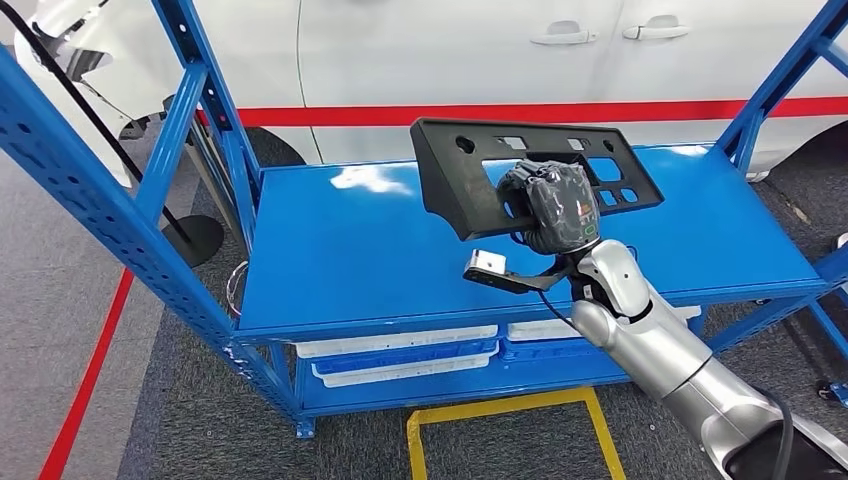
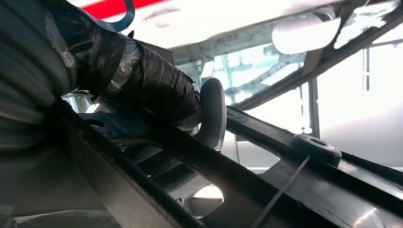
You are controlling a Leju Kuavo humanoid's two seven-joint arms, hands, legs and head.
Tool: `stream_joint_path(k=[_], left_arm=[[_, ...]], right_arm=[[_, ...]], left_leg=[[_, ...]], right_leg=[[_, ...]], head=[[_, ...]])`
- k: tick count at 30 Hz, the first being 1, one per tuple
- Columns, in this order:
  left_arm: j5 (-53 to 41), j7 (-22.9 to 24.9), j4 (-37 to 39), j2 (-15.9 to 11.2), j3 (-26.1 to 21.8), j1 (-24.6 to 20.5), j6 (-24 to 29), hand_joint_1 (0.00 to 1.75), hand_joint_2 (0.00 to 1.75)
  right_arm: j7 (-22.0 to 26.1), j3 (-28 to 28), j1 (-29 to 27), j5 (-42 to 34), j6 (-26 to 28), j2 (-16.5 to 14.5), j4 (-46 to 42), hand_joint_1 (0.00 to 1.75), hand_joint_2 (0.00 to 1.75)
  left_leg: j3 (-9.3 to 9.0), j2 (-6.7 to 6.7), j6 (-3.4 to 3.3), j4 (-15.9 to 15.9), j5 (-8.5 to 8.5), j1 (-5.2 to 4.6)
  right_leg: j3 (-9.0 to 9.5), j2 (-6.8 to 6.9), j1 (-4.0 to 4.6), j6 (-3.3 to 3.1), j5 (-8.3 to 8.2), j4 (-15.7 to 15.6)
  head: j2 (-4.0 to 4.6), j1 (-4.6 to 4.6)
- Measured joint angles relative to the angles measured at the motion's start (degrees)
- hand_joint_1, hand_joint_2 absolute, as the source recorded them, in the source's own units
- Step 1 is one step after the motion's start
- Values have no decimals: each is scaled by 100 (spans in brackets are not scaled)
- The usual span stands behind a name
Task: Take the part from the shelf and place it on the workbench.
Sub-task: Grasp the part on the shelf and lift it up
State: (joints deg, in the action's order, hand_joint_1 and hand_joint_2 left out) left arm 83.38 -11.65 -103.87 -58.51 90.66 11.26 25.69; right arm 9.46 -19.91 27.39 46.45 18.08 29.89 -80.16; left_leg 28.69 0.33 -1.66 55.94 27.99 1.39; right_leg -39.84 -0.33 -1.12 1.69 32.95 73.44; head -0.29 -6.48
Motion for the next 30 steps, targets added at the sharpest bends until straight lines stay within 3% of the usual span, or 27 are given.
stream_joint_path(k=[1, 2, 4, 6, 9, 11, 13, 14, 15, 16, 17, 19, 20, 21, 23, 25, 26, 28, 29, 30], left_arm=[[-3, 0, 14, 16, 0, -4, -1, 0, 175], [-4, 0, 26, 31, 0, -7, -1, 0, 175], [-7, 1, 46, 46, 0, -18, -2, 0, 175], [-8, 4, 60, 49, 1, -27, -10, 0, 175], [-7, 8, 74, 50, 5, -35, -17, 0, 175], [-7, 7, 83, 50, 7, -39, -22, 0, 175], [-8, 7, 94, 50, 5, -43, -30, 0, 175], [-8, 8, 102, 51, 5, -46, -34, 0, 175], [-8, 8, 110, 51, 4, -48, -40, 0, 175], [-9, 9, 117, 51, 4, -50, -45, 0, 175], [-9, 9, 123, 51, 4, -52, -48, 0, 175], [-10, 10, 136, 49, 4, -58, -50, 0, 175], [-10, 12, 143, 48, 4, -61, -52, 0, 175], [-11, 16, 149, 47, 4, -63, -62, 0, 175], [-16, 31, 167, 49, 4, -66, -90, 0, 175], [-33, 55, 192, 57, 4, -78, -128, 0, 175], [-43, 67, 209, 65, 3, -85, -149, 0, 175], [-50, 83, 250, 89, 2, -96, -184, 0, 175], [-48, 85, 273, 102, 2, -101, -197, 0, 175], [-42, 85, 293, 116, 2, -106, -205, 0, 175]], right_arm=[[0, 0, -16, 0, 4, 12, -12, 175, 175], [-1, 0, -23, 0, 8, 26, -30, 175, 175], [-1, 0, -29, 0, 29, 61, -74, 175, 175], [-1, 0, -40, 0, 52, 92, -114, 175, 175], [-19, 0, -54, -1, 61, 110, -149, 175, 175], [-37, -1, -61, -2, 61, 122, -179, 175, 175], [-44, -6, -71, -2, 61, 132, -199, 175, 175], [-45, -11, -80, -2, 61, 133, -201, 175, 175], [-45, -17, -91, -2, 61, 134, -201, 175, 175], [-46, -22, -99, -2, 61, 134, -200, 175, 175], [-46, -26, -104, -2, 61, 135, -201, 175, 175], [-47, -28, -105, -2, 61, 138, -201, 175, 175], [-48, -30, -104, -2, 61, 140, -201, 175, 175], [-49, -33, -103, -2, 61, 143, -201, 175, 175], [-50, -46, -102, -2, 58, 150, -201, 175, 175], [-50, -62, -95, 2, 50, 174, -200, 175, 175], [-50, -71, -85, 7, 45, 194, -200, 175, 175], [-50, -96, -67, 21, 31, 229, -200, 175, 175], [-52, -110, -66, 26, 24, 244, -200, 175, 175], [-57, -123, -69, 31, 17, 261, -200, 175, 175]], left_leg=[[17, -3, 18, 36, 17, 12], [32, -6, 46, 84, 45, 27], [86, -17, 122, 193, 108, 41], [152, -33, 189, 272, 129, 27], [230, -42, 275, 332, 161, 34], [367, -37, 305, 649, 450, 44], [622, -36, 309, 1326, 876, 39], [727, -36, 305, 1632, 1010, 35], [755, -36, 294, 1780, 1034, 30], [681, -36, 272, 1719, 949, 22], [505, -36, 237, 1455, 784, 9], [38, -35, 150, 675, 499, -37], [-112, -33, 122, 400, 418, -62], [-178, -34, 104, 239, 386, -88], [-133, -34, 78, 160, 293, -111], [-77, -13, 16, 79, 154, -92], [-28, -1, -19, 43, 71, -76], [114, 11, -65, 40, -60, -72], [202, 14, -68, 55, -117, -74], [290, 14, -63, 79, -167, -74]], right_leg=[[53, 3, -27, 25, -150, -110], [199, 8, -56, 52, -362, -413], [500, 8, -64, 70, -591, -1013], [575, 1, -30, 22, -567, -1208], [508, 7, -31, -114, -594, -1243], [459, 21, -36, -211, -651, -1274], [388, 34, -5, -279, -704, -1277], [346, 38, 16, -300, -733, -1275], [303, 40, 37, -313, -766, -1272], [260, 40, 56, -319, -801, -1269], [223, 39, 71, -318, -836, -1266], [168, 37, 90, -296, -907, -1265], [154, 37, 93, -273, -948, -1272], [145, 38, 87, -240, -995, -1285], [142, 38, 75, -160, -1102, -1341], [91, 31, 67, -94, -999, -1292], [33, 28, 66, -71, -785, -1131], [-120, 28, 49, -39, -207, -515], [-177, 29, 41, -21, -14, -163], [-181, 30, 34, -5, 37, 83]], head=[[1, 0], [1, 0], [-1, 0], [-1, 1], [-2, 3], [-2, 4], [-2, 4], [-2, 3], [-2, 3], [-2, 3], [-2, 3], [-2, 2], [-2, 2], [-2, 2], [-2, 2], [-1, -2], [-1, -4], [0, -8], [0, -6], [1, -7]])
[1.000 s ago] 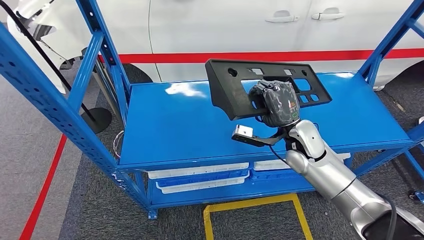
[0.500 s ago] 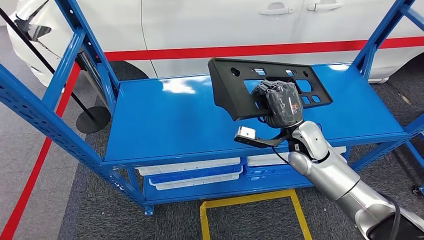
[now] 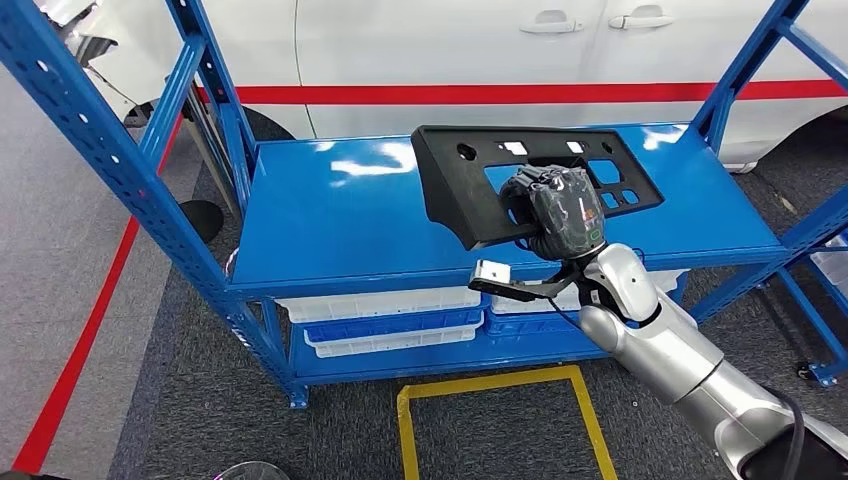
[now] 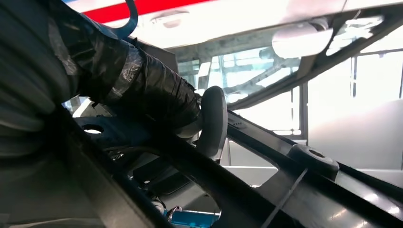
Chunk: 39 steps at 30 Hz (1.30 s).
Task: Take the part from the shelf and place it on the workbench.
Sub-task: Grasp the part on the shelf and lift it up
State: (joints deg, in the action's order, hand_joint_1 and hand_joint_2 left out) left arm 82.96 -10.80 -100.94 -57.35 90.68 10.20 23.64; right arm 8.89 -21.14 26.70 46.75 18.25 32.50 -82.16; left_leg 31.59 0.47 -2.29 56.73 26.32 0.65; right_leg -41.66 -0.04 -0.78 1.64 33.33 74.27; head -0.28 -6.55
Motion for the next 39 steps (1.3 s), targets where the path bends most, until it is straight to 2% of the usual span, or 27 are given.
stream_joint_path(k=[1, 2, 4, 6, 7, 9, 10, 12, 14, 15, 16, 17, 19, 21, 22, 24, 25, 26, 27, 29, 30, 31, 32, 34, 36, 37, 39], left_arm=[[9, -1, 18, 13, 0, -5, -6, 0, 175], [17, -2, 33, 24, 0, -9, -10, 0, 175], [30, -9, 58, 40, -1, -12, -15, 0, 175], [38, -19, 77, 46, -1, -15, -23, 0, 175], [41, -24, 86, 46, -1, -17, -27, 0, 175], [45, -28, 102, 46, 3, -19, -32, 0, 175], [45, -27, 109, 45, 5, -19, -35, 0, 175], [49, -28, 121, 44, 10, -19, -38, 0, 175], [56, -35, 138, 47, 9, -23, -40, 0, 175], [66, -42, 148, 51, 9, -28, -41, 0, 175], [80, -51, 156, 55, 8, -33, -42, 0, 175], [97, -60, 163, 57, 8, -39, -44, 0, 175], [121, -77, 178, 59, 7, -45, -52, 0, 175], [134, -87, 195, 57, 5, -51, -69, 0, 175], [141, -90, 203, 57, 4, -55, -85, 0, 175], [156, -92, 225, 61, 3, -63, -125, 0, 175], [161, -91, 235, 65, 2, -70, -143, 0, 175], [166, -89, 249, 71, 1, -77, -156, 0, 175], [169, -87, 263, 81, 1, -84, -171, 0, 175], [172, -86, 292, 105, 0, -94, -194, 0, 175], [173, -85, 306, 119, 0, -97, -203, 0, 175], [173, -85, 316, 131, 0, -101, -209, 0, 175], [173, -85, 326, 143, 0, -106, -211, 0, 175], [172, -85, 343, 158, 0, -113, -214, 0, 175], [171, -83, 354, 162, 0, -116, -219, 0, 175], [170, -81, 357, 160, -1, -116, -225, 0, 175], [169, -75, 364, 156, 0, -115, -233, 0, 175]], right_arm=[[-5, -9, -3, 6, -6, 21, -1, 175, 175], [-15, -13, -5, 13, -8, 45, -5, 175, 175], [-36, -11, -3, 30, -10, 105, -32, 175, 175], [-48, -1, -7, 39, -10, 174, -73, 175, 175], [-48, 4, -10, 40, -10, 203, -87, 175, 175], [-51, 8, -16, 42, -11, 243, -97, 175, 175], [-53, 8, -16, 42, -11, 256, -102, 175, 175], [-55, 7, -20, 42, -13, 268, -116, 175, 175], [-56, 7, -25, 43, -13, 271, -127, 175, 175], [-57, 8, -30, 43, -14, 272, -129, 175, 175], [-58, 8, -37, 44, -15, 273, -129, 175, 175], [-60, 9, -45, 44, -19, 276, -129, 175, 175], [-61, 11, -59, 44, -31, 291, -130, 175, 175], [-62, 22, -65, 44, -41, 315, -137, 175, 175], [-62, 27, -68, 44, -46, 325, -141, 175, 175], [-63, 27, -75, 45, -57, 334, -143, 175, 175], [-63, 25, -77, 46, -61, 339, -142, 175, 175], [-63, 23, -77, 46, -63, 345, -140, 175, 175], [-63, 23, -76, 46, -66, 350, -139, 175, 175], [-63, 16, -74, 46, -70, 352, -136, 175, 175], [-63, 10, -76, 46, -73, 352, -133, 175, 175], [-63, 2, -78, 46, -75, 352, -130, 175, 175], [-63, -5, -78, 46, -76, 352, -128, 175, 175], [-63, -10, -70, 46, -77, 352, -127, 175, 175], [-63, -9, -52, 46, -77, 353, -127, 175, 175], [-63, -8, -42, 46, -77, 354, -127, 175, 175], [-63, -10, -38, 46, -79, 354, -124, 175, 175]], left_leg=[[91, 0, 8, 31, -44, 0], [175, 0, 21, 69, -79, 2], [325, -5, 60, 165, -132, -3], [416, -10, 122, 232, -191, -16], [442, -13, 157, 239, -231, -22], [478, -19, 229, 246, -281, -20], [524, -24, 264, 308, -194, -14], [677, -30, 325, 722, 276, 6], [838, -31, 370, 1400, 784, 9], [856, -31, 382, 1665, 870, 10], [800, -31, 385, 1785, 815, 10], [653, -31, 380, 1720, 659, 9], [113, -35, 337, 1081, 393, 4], [-399, -46, 269, 298, 445, -25], [-510, -53, 237, 81, 505, -44], [-491, -49, 158, -29, 436, -51], [-457, -38, 114, -59, 367, -41], [-406, -23, 62, -83, 288, -27], [-338, -9, 22, -98, 209, -14], [-157, 4, -16, -66, 78, -24], [-52, 6, -16, -36, 18, -26], [57, 7, -9, 0, -38, -26], [165, 7, 2, 41, -88, -26], [357, 5, 38, 131, -170, -24], [483, 1, 93, 213, -238, -40], [519, -2, 125, 231, -282, -49], [561, -12, 191, 218, -382, -60]], right_leg=[[70, 1, -7, 13, -62, 91], [242, 2, -14, 18, -204, -37], [806, 2, -10, 4, -380, -756], [1198, -3, 16, -45, -326, -1372], [1241, -6, 34, -78, -286, -1487], [1172, 5, 28, -166, -358, -1520], [1121, 14, 18, -224, -415, -1529], [986, 33, 0, -322, -545, -1550], [824, 39, 8, -354, -670, -1545], [739, 39, 13, -352, -733, -1536], [648, 39, 16, -345, -798, -1523], [556, 39, 18, -334, -860, -1506], [389, 38, 18, -299, -974, -1465], [296, 43, 23, -243, -1080, -1444], [280, 46, 20, -209, -1135, -1455], [265, 44, 10, -140, -1237, -1497], [238, 32, 6, -111, -1195, -1475], [191, 21, 5, -89, -1043, -1376], [123, 10, 4, -72, -782, -1166], [-23, 6, 1, -49, -210, -483], [-59, 7, -1, -38, -80, -142], [-34, 7, -3, -30, -98, 70], [75, 8, -6, -26, -222, 100], [557, 8, -11, -35, -458, -391], [1087, 3, 10, -70, -358, -1147], [1224, 0, 26, -95, -270, -1386], [1224, 2, 40, -171, -271, -1506]], head=[[-1, 0], [-1, 1], [-1, 1], [-1, 1], [-2, 2], [-2, 2], [-2, 2], [-1, 4], [-2, 4], [-1, 4], [-2, 4], [-2, 4], [-2, 5], [-2, 5], [-2, 5], [-2, 6], [-2, 4], [-2, 3], [-2, 2], [-2, 2], [-2, 1], [-2, 3], [-2, 2], [-2, 2], [-2, 3], [-2, 3], [-2, 3]])
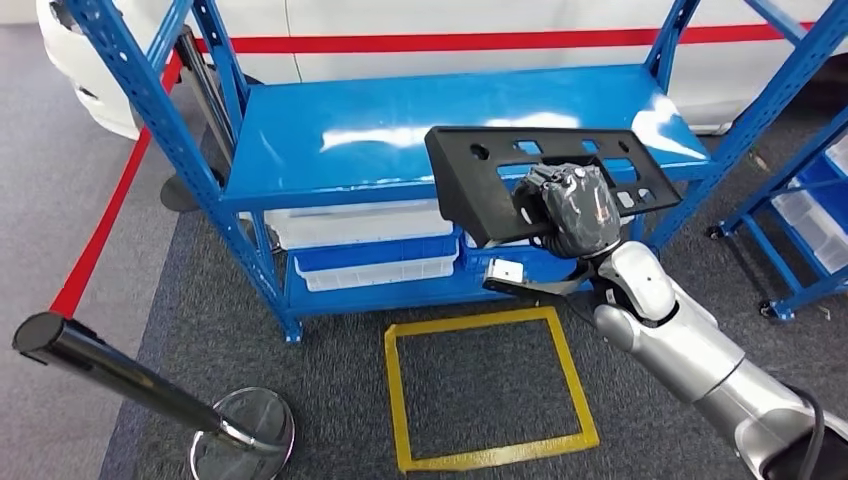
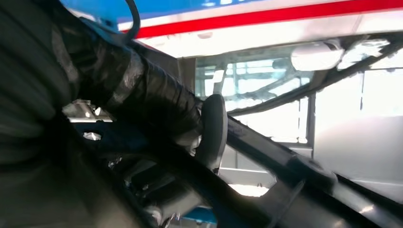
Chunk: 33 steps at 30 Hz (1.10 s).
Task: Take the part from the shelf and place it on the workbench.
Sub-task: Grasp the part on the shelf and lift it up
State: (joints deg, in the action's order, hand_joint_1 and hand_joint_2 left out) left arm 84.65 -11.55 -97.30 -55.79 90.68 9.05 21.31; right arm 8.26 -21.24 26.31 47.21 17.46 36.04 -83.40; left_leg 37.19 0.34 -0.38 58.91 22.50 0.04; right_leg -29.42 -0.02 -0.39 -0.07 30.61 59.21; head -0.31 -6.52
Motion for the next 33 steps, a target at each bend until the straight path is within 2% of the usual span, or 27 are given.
stream_joint_path(k=[1, 2, 3, 5, 6, 7, 8, 9, 10, 11, 13, 15, 17, 18, 19, 21, 22, 23, 24, 25, 26, 27, 28, 29, 31, 32, 33], left_arm=[[0, 1, 4, -2, 1, 0, -2, 0, 175], [0, 3, 8, -2, 3, 1, -3, 0, 175], [1, 4, 12, -2, 4, 2, -4, 0, 175], [1, 5, 22, -1, 4, 2, -7, 0, 175], [1, 5, 27, -1, 4, 0, -6, 0, 175], [0, 5, 32, 0, 4, -3, -4, 0, 175], [1, 5, 33, 1, 3, -4, 1, 0, 175], [1, 5, 34, 1, 3, -4, 9, 0, 175], [2, 5, 34, -3, 2, -3, 19, 0, 175], [3, 5, 34, -14, 3, 0, 31, 0, 175], [1, -1, 30, -39, 4, 9, 49, 0, 175], [-37, 2, 26, -56, 4, 20, 67, 0, 175], [-127, 46, 28, -52, 4, 12, 67, 0, 175], [-181, 80, 31, -44, 3, 2, 56, 0, 175], [-224, 108, 34, -30, 3, -7, 43, 0, 175], [-281, 148, 42, 2, 2, -18, 27, 0, 175], [-291, 158, 48, 20, 1, -23, 25, 0, 175], [-297, 167, 56, 35, 1, -28, 25, 0, 175], [-298, 173, 65, 49, -1, -32, 25, 0, 175], [-299, 175, 74, 60, -1, -33, 25, 0, 175], [-299, 176, 80, 64, -2, -32, 25, 0, 175], [-303, 179, 85, 69, -2, -32, 24, 0, 175], [-321, 185, 87, 69, -1, -31, 23, 0, 175], [-357, 202, 90, 69, -1, -30, 23, 0, 175], [-490, 285, 99, 78, 1, -32, 23, 0, 175], [-567, 342, 109, 89, 2, -37, 23, 0, 175], [-639, 399, 121, 104, 3, -43, 20, 0, 175]], right_arm=[[0, -5, 1, 0, -1, -1, 2, 175, 175], [0, -10, 0, 0, -2, -1, 4, 175, 175], [0, -14, 0, 0, -3, -2, 5, 175, 175], [0, -16, 2, 0, -3, -2, 5, 175, 175], [0, -16, 0, 0, -4, -2, 5, 175, 175], [0, -17, -4, 0, -3, -2, 6, 175, 175], [-1, -18, -10, 0, -2, -2, 6, 175, 175], [-4, -19, -21, 0, -1, -1, 5, 175, 175], [-9, -17, -35, 0, 2, 2, 5, 175, 175], [-16, -14, -51, 0, 4, 6, 4, 175, 175], [-30, -4, -77, 0, 8, 23, 3, 175, 175], [-37, 1, -90, -4, 5, 39, 4, 175, 175], [-30, 1, -65, -25, -23, 43, 22, 175, 175], [-25, 3, -30, -40, -50, 44, 43, 175, 175], [-20, 4, 14, -52, -74, 44, 68, 175, 175], [-16, 6, 85, -65, -102, 44, 118, 175, 175], [-14, 4, 100, -66, -104, 42, 138, 175, 175], [-13, 3, 106, -67, -106, 41, 158, 175, 175], [-12, 1, 111, -67, -108, 40, 177, 175, 175], [-11, 0, 121, -68, -109, 40, 191, 175, 175], [-11, -1, 140, -68, -112, 37, 204, 175, 175], [-11, 1, 163, -68, -114, 34, 214, 175, 175], [-12, 1, 181, -72, -114, 30, 221, 175, 175], [-14, 1, 192, -81, -113, 25, 231, 175, 175], [-29, -1, 201, -110, -109, 12, 256, 175, 175], [-41, 0, 212, -131, -110, 3, 274, 175, 175], [-54, 2, 229, -156, -116, -8, 297, 175, 175]], left_leg=[[30, -10, 33, 19, 18, 8], [79, -19, 65, 110, 145, 14], [148, -26, 94, 298, 370, 22], [311, -27, 135, 951, 955, 32], [360, -26, 141, 1284, 1130, 32], [353, -26, 136, 1513, 1172, 31], [264, -27, 116, 1565, 1083, 25], [75, -29, 79, 1414, 914, 14], [-204, -35, 16, 1078, 757, -6], [-509, -39, -67, 647, 702, -30], [-949, -43, -175, -65, 757, -74], [-1026, -38, -216, -320, 734, -106], [-999, -15, -261, -488, 527, -92], [-966, -1, -273, -573, 415, -74], [-915, 13, -273, -619, 323, -56], [-743, 24, -264, -580, 206, -44], [-645, 28, -249, -526, 167, -28], [-537, 29, -227, -454, 137, -3], [-421, 30, -201, -366, 116, 31], [-303, 29, -164, -261, 103, 62], [-180, 26, -119, -152, 97, 79], [-79, 24, -72, -49, 91, 89], [-6, 17, -19, 29, 75, 81], [49, 9, 26, 66, 38, 72], [108, -6, 101, 84, -35, 74], [153, -9, 126, 124, 26, 85], [206, -11, 146, 246, 197, 96]], right_leg=[[-48, 11, -8, -49, -53, -8], [-106, 22, -18, -106, -115, -16], [-174, 34, -27, -154, -180, -26], [-327, 45, -13, -211, -307, -22], [-411, 46, -1, -219, -369, -15], [-497, 46, 14, -225, -430, -5], [-584, 45, 33, -229, -488, 9], [-663, 43, 53, -232, -540, 22], [-728, 42, 74, -233, -590, 34], [-777, 42, 92, -226, -637, 41], [-821, 51, 83, -191, -730, 32], [-831, 58, 38, -127, -851, -35], [-874, 32, 24, -65, -839, -69], [-913, 16, 27, -34, -691, 9], [-969, 1, 20, -4, -434, 204], [-1070, -4, -26, 67, 66, 830], [-1087, -3, -59, 107, 172, 1124], [-1039, -1, -95, 154, 144, 1278], [-906, 1, -137, 209, 33, 1241], [-689, 6, -190, 274, -86, 1015], [-447, 7, -225, 349, -109, 706], [-275, -1, -240, 365, -99, 445], [-186, -8, -242, 355, -49, 273], [-189, -17, -220, 309, -3, 226], [-297, -9, -214, 154, -78, 239], [-355, 3, -212, 81, -135, 242], [-419, 15, -214, 10, -199, 231]], head=[[0, 1], [0, 1], [0, 1], [0, 2], [0, 2], [0, 2], [0, 3], [0, 3], [0, 3], [0, 1], [0, -1], [0, 1], [1, 3], [1, 2], [1, 3], [1, 2], [1, 3], [1, 3], [1, 3], [1, 2], [0, 0], [-1, 2], [0, 2], [-1, 3], [1, 4], [0, 7], [1, 7]])
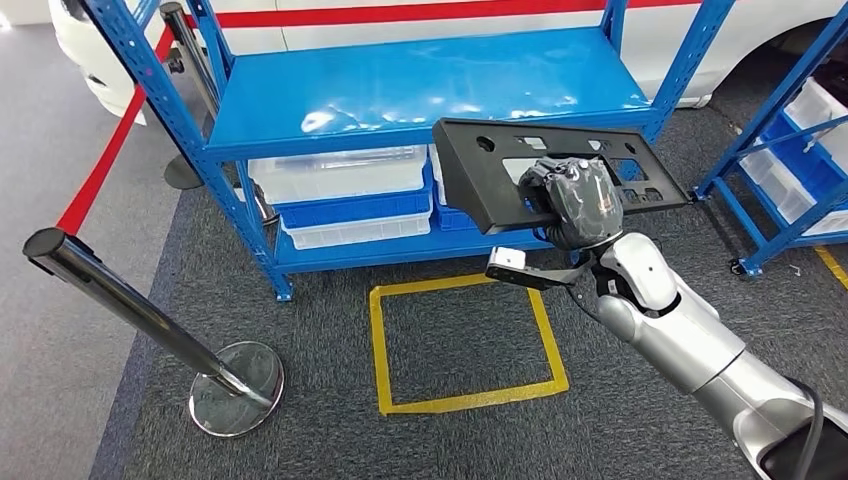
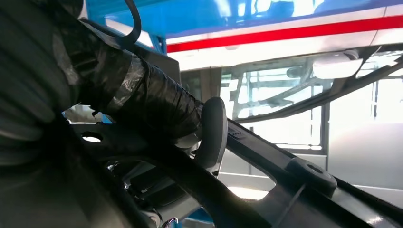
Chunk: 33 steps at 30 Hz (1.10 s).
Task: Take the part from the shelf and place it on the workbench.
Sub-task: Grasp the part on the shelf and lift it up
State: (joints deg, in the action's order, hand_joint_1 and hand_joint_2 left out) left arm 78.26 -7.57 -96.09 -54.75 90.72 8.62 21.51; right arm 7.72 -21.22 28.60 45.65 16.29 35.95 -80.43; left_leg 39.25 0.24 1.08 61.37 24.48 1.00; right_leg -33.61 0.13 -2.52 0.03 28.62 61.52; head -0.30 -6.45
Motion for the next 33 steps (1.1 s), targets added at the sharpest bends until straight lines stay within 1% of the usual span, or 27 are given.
stream_joint_path(k=[1, 3, 4, 5, 6, 7, 8, 9, 10, 11, 12, 13, 14, 15, 16, 18, 19, 20, 21, 26, 27, 28, 29, 30, 31, 32, 33], left_arm=[[-60, 45, 20, 21, 1, -8, -5, 0, 175], [-128, 97, 73, 61, 1, -29, -17, 0, 175], [-141, 106, 100, 75, 1, -43, -21, 0, 175], [-146, 107, 119, 83, 0, -54, -23, 0, 175], [-147, 105, 131, 85, -1, -60, -24, 0, 175], [-147, 100, 137, 83, -1, -63, -23, 0, 175], [-148, 92, 140, 68, -1, -59, -21, 0, 175], [-148, 78, 140, 51, -1, -48, -15, 0, 175], [-147, 58, 138, 31, -2, -36, 1, 0, 175], [-144, 35, 131, 12, -3, -19, 23, 0, 175], [-140, 12, 120, -2, -3, 0, 53, 0, 175], [-134, -5, 102, -16, -3, 13, 86, 0, 175], [-129, -17, 77, -26, -2, 24, 121, 0, 175], [-125, -22, 45, -33, -1, 35, 166, 0, 175], [-124, -24, 12, -31, -1, 42, 215, 0, 175], [-125, -19, -67, -13, -1, 59, 340, 0, 175], [-127, -13, -104, -3, -1, 66, 395, 0, 175], [-128, -8, -136, 4, -1, 72, 435, 0, 175], [-128, -6, -156, 7, -1, 76, 459, 0, 175], [-128, -3, -167, 11, -1, 77, 471, 0, 175], [-130, 0, -180, 19, -1, 78, 484, 0, 175], [-134, 13, -197, 32, -2, 78, 499, 0, 175], [-138, 31, -212, 45, -3, 78, 512, 0, 175], [-143, 55, -225, 60, -3, 76, 512, 0, 175], [-150, 93, -219, 81, -3, 62, 475, 0, 175], [-154, 124, -210, 102, -2, 46, 433, 0, 175], [-159, 153, -199, 124, 0, 27, 391, 0, 175]], right_arm=[[-15, 3, 23, -28, -16, -15, 30, 175, 175], [-46, 9, 59, -73, -75, -52, 98, 175, 175], [-67, 9, 68, -82, -113, -75, 132, 175, 175], [-88, 5, 68, -85, -145, -96, 159, 175, 175], [-107, 2, 64, -86, -168, -113, 177, 175, 175], [-128, -2, 60, -82, -183, -125, 186, 175, 175], [-148, -5, 57, -76, -188, -132, 187, 175, 175], [-168, -2, 56, -67, -189, -134, 180, 175, 175], [-187, 1, 54, -56, -189, -136, 171, 175, 175], [-199, 4, 54, -46, -190, -138, 162, 175, 175], [-210, 7, 52, -39, -190, -141, 151, 175, 175], [-216, 8, 47, -35, -191, -143, 142, 175, 175], [-221, 9, 41, -32, -191, -145, 134, 175, 175], [-227, 12, 37, -28, -191, -147, 128, 175, 175], [-231, 16, 36, -19, -190, -149, 128, 175, 175], [-237, 24, 32, 27, -188, -156, 130, 175, 175], [-236, 26, 26, 56, -188, -158, 131, 175, 175], [-235, 27, 19, 79, -188, -161, 132, 175, 175], [-235, 28, 15, 92, -188, -161, 133, 175, 175], [-234, 28, 13, 96, -189, -161, 133, 175, 175], [-231, 30, 13, 100, -189, -160, 132, 175, 175], [-222, 37, 15, 106, -189, -160, 132, 175, 175], [-208, 48, 23, 114, -193, -160, 131, 175, 175], [-190, 66, 30, 124, -199, -159, 129, 175, 175], [-150, 88, 37, 131, -205, -164, 141, 175, 175], [-115, 105, 43, 136, -210, -170, 155, 175, 175], [-85, 118, 42, 137, -212, -176, 169, 175, 175]], left_leg=[[65, -1, 14, 230, 274, 10], [185, -1, 21, 906, 843, 14], [195, -2, 13, 1205, 981, 12], [138, -2, -8, 1366, 981, 5], [-6, -4, -46, 1345, 867, -10], [-246, -7, -104, 1133, 711, -39], [-561, -13, -183, 759, 633, -78], [-887, -18, -252, 309, 633, -112], [-1131, -23, -287, -61, 682, -141], [-1270, -28, -309, -317, 738, -160], [-1305, -29, -310, -447, 722, -175], [-1280, -26, -317, -510, 633, -176], [-1252, -12, -339, -586, 518, -173], [-1210, 4, -367, -664, 397, -164], [-1152, 20, -384, -724, 282, -147], [-973, 39, -403, -722, 124, -145], [-874, 43, -394, -692, 65, -144], [-797, 46, -388, -664, 22, -143], [-742, 47, -382, -642, -5, -141], [-705, 48, -378, -626, -21, -139], [-636, 48, -366, -589, -44, -132], [-512, 47, -337, -508, -79, -117], [-365, 44, -300, -409, -118, -107], [-216, 41, -251, -300, -165, -100], [-97, 25, -178, -214, -193, -87], [-9, 10, -115, -113, -114, -80], [73, -3, -55, 55, 59, -65]], right_leg=[[-75, 9, 8, -56, -69, -8], [-245, 14, 54, -116, -211, -9], [-340, 15, 83, -129, -285, -7], [-433, 15, 115, -139, -357, -5], [-520, 14, 144, -146, -427, -3], [-599, 13, 171, -150, -496, -3], [-661, 14, 187, -150, -560, -5], [-704, 14, 201, -145, -624, -10], [-727, 18, 201, -128, -690, -31], [-732, 23, 185, -105, -759, -65], [-730, 25, 168, -74, -837, -114], [-735, 19, 157, -39, -912, -176], [-755, 9, 152, -9, -907, -204], [-794, -2, 158, 14, -777, -149], [-847, -12, 167, 30, -529, 14], [-946, -13, 159, 57, 86, 660], [-968, -12, 150, 77, 246, 1004], [-977, -12, 142, 93, 315, 1255], [-976, -12, 136, 104, 318, 1405], [-963, -12, 130, 111, 279, 1466], [-879, -12, 118, 125, 163, 1438], [-641, -10, 95, 151, 38, 1239], [-326, -8, 78, 183, 9, 915], [11, -13, 75, 175, 29, 525], [215, -2, 79, 98, 87, 163], [242, 8, 95, -5, 132, -30], [168, 19, 107, -118, 67, -99]], head=[[0, 1], [-1, 1], [-1, 1], [-1, 1], [-1, 1], [-1, 1], [-1, 0], [-1, -1], [-2, -1], [-1, -2], [-1, -1], [-1, 0], [-1, -1], [-1, -2], [-1, -3], [1, -4], [1, -4], [1, -3], [1, -3], [1, -2], [1, -2], [1, -3], [1, -4], [0, -4], [-1, -3], [-1, -3], [-1, 0]])
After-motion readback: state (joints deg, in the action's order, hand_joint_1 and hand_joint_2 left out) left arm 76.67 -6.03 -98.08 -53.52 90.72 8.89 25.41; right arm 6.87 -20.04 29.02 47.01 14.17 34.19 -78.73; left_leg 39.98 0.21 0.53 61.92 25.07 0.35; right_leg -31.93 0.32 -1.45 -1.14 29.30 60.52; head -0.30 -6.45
